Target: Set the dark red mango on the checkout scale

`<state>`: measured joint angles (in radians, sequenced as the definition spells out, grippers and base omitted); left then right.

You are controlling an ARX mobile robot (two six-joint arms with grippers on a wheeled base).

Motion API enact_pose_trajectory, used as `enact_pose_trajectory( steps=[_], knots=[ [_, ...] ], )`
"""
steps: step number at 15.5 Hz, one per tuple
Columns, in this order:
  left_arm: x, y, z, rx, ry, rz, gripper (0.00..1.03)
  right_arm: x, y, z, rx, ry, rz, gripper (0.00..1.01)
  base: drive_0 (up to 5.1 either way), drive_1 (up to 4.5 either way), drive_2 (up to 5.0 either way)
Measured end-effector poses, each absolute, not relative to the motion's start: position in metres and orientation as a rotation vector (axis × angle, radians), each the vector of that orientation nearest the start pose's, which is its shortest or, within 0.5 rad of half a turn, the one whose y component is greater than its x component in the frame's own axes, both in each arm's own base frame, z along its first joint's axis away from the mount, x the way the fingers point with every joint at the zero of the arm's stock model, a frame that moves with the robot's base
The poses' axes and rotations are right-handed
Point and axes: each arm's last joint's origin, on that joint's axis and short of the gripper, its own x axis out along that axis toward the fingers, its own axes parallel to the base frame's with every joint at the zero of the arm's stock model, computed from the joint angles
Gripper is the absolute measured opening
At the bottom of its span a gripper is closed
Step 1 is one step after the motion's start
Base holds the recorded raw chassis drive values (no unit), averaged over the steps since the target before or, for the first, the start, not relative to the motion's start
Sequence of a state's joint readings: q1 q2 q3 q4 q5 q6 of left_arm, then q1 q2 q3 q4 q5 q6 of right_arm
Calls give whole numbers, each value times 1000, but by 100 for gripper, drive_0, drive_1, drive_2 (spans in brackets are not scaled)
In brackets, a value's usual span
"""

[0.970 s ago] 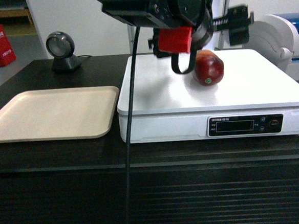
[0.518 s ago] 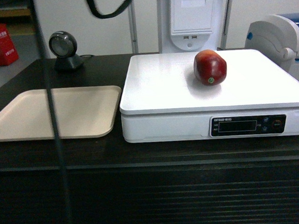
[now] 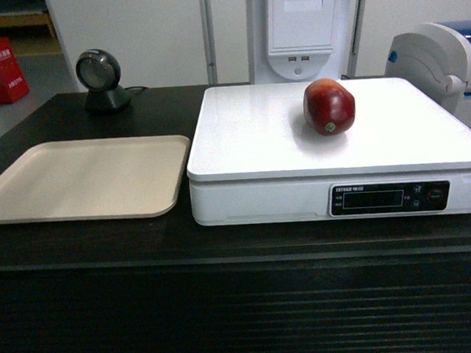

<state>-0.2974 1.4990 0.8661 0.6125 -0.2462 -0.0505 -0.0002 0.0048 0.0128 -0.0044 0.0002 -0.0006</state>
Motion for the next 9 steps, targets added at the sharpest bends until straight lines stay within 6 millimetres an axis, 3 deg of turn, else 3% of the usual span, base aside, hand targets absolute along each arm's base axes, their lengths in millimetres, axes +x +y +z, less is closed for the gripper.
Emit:
enact_pose_trajectory(
  steps=[2, 3, 6, 9],
  knots=[
    [281, -49, 262, -30, -24, 29, 52, 97, 0, 167, -1, -4, -1, 98, 0, 0, 0],
    [263, -40, 258, -32, -58, 34, 39, 97, 0, 167, -1, -4, 0, 98, 0, 0, 0],
    [230, -30, 216, -14, 26, -10, 5, 97, 0, 167, -1, -4, -1, 98, 0, 0, 0],
    [199, -16, 205, -16, -10, 9, 2, 97, 0, 167, -1, -4, 0, 98, 0, 0, 0]
  ],
)
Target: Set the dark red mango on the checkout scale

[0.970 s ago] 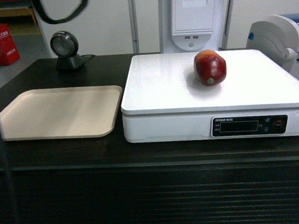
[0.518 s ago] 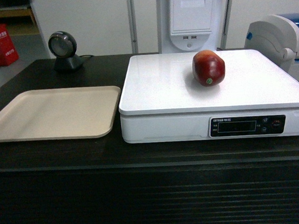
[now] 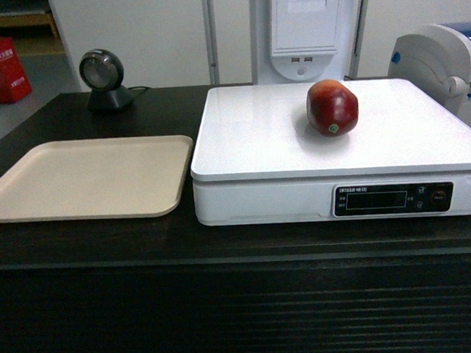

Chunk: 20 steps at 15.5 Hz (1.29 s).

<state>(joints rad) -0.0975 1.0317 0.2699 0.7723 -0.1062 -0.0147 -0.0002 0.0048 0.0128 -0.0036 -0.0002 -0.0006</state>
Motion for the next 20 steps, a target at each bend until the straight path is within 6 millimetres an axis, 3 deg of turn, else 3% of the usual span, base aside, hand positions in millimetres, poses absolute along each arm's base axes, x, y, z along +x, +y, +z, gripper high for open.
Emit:
enact_pose_trajectory(
  steps=[5, 12, 20],
  knots=[
    [164, 1, 185, -14, 2, 16, 2, 97, 0, 167, -1, -4, 0, 98, 0, 0, 0],
    [135, 0, 164, -14, 24, -2, 2, 97, 0, 167, -1, -4, 0, 98, 0, 0, 0],
    [116, 0, 170, -14, -10, -3, 2, 97, 0, 167, -1, -4, 0, 98, 0, 0, 0]
  ],
)
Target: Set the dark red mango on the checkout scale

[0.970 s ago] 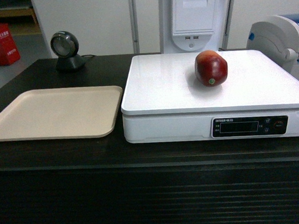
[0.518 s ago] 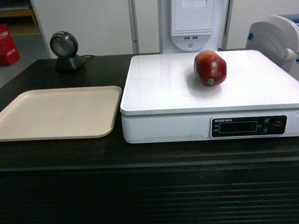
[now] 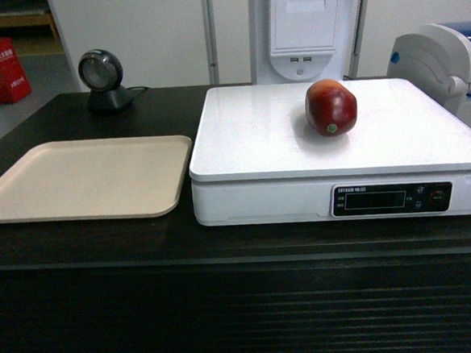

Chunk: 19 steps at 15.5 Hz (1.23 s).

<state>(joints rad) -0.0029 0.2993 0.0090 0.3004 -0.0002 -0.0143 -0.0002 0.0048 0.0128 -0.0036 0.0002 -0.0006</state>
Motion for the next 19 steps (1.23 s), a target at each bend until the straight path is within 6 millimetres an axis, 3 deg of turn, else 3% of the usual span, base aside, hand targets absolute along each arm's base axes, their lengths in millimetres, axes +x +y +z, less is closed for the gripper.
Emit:
enact_pose_trajectory(
  steps=[9, 15, 16, 19],
  knots=[
    [98, 0, 164, -14, 23, -3, 2, 97, 0, 167, -1, -4, 0, 98, 0, 0, 0],
    [98, 0, 166, -14, 4, -2, 2, 97, 0, 167, -1, -5, 0, 98, 0, 0, 0],
    [98, 0, 166, -14, 4, -2, 7, 97, 0, 167, -1, -4, 0, 98, 0, 0, 0],
    [98, 0, 166, -14, 4, -2, 41, 97, 0, 167, -1, -4, 0, 98, 0, 0, 0]
  ],
)
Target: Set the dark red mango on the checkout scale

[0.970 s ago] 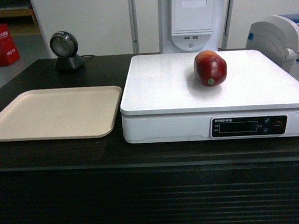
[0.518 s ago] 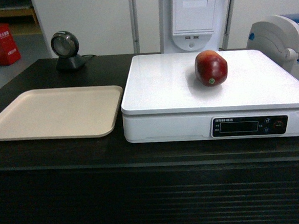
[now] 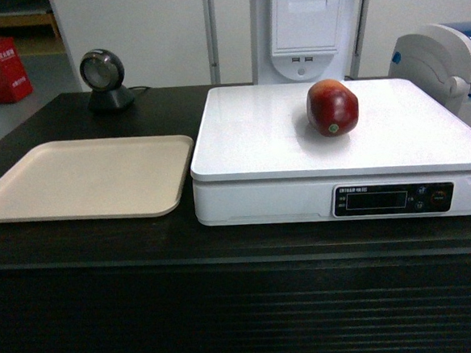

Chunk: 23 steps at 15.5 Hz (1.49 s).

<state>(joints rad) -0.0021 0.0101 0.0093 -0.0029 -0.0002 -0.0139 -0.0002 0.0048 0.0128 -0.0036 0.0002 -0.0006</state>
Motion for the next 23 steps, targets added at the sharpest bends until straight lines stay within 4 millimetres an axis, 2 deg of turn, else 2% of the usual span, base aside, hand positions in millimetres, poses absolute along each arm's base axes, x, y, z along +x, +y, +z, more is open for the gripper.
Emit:
enact_pose_trajectory(
  steps=[4, 5, 6, 23],
  knots=[
    [98, 0, 166, -14, 4, -2, 92, 97, 0, 167, -1, -4, 0, 98, 0, 0, 0],
    [98, 0, 166, -13, 4, -2, 100, 97, 0, 167, -1, -4, 0, 98, 0, 0, 0],
    [98, 0, 166, -13, 4, -2, 97, 97, 0, 167, -1, -4, 0, 98, 0, 0, 0],
    [98, 0, 166, -13, 3, -2, 98, 97, 0, 167, -1, -5, 0, 98, 0, 0, 0]
  ],
)
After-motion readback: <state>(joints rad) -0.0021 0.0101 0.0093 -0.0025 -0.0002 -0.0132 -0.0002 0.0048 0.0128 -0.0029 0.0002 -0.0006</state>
